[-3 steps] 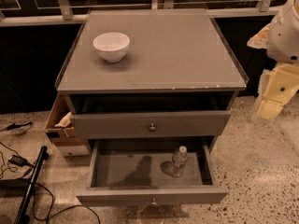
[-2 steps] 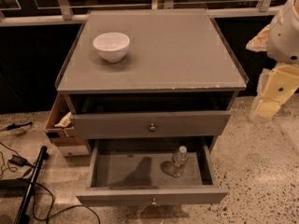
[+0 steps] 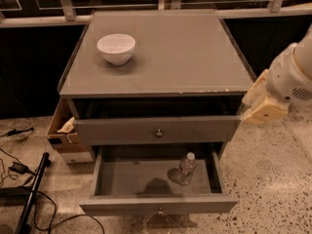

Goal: Pick water bottle from middle drawer and place on counter

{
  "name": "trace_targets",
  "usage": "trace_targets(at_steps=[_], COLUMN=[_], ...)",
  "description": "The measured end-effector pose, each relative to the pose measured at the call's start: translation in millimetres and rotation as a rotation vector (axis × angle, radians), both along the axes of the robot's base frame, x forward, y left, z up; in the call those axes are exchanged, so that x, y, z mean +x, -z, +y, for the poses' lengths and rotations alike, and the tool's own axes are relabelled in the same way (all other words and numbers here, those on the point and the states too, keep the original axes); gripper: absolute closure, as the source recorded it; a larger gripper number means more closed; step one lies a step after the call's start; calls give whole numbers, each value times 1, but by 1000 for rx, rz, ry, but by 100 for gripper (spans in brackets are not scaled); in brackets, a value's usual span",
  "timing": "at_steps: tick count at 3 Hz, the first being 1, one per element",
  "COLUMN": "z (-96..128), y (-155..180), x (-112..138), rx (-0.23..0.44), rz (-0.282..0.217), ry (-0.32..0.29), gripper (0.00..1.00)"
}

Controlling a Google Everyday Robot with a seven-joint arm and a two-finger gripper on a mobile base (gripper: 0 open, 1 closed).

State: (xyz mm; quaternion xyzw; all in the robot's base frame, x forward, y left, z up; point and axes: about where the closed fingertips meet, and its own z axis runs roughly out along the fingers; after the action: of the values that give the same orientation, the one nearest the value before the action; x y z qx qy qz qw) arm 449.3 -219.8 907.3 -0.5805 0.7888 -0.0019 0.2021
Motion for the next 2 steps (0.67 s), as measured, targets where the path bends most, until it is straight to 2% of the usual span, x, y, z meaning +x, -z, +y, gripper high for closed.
trace_targets(at_steps=[1,2], z=[-5,-3], y=[85,76], x=[22,30], rx=[126,121], rz=[-3,-37], ry=[48,51], gripper=[89,100])
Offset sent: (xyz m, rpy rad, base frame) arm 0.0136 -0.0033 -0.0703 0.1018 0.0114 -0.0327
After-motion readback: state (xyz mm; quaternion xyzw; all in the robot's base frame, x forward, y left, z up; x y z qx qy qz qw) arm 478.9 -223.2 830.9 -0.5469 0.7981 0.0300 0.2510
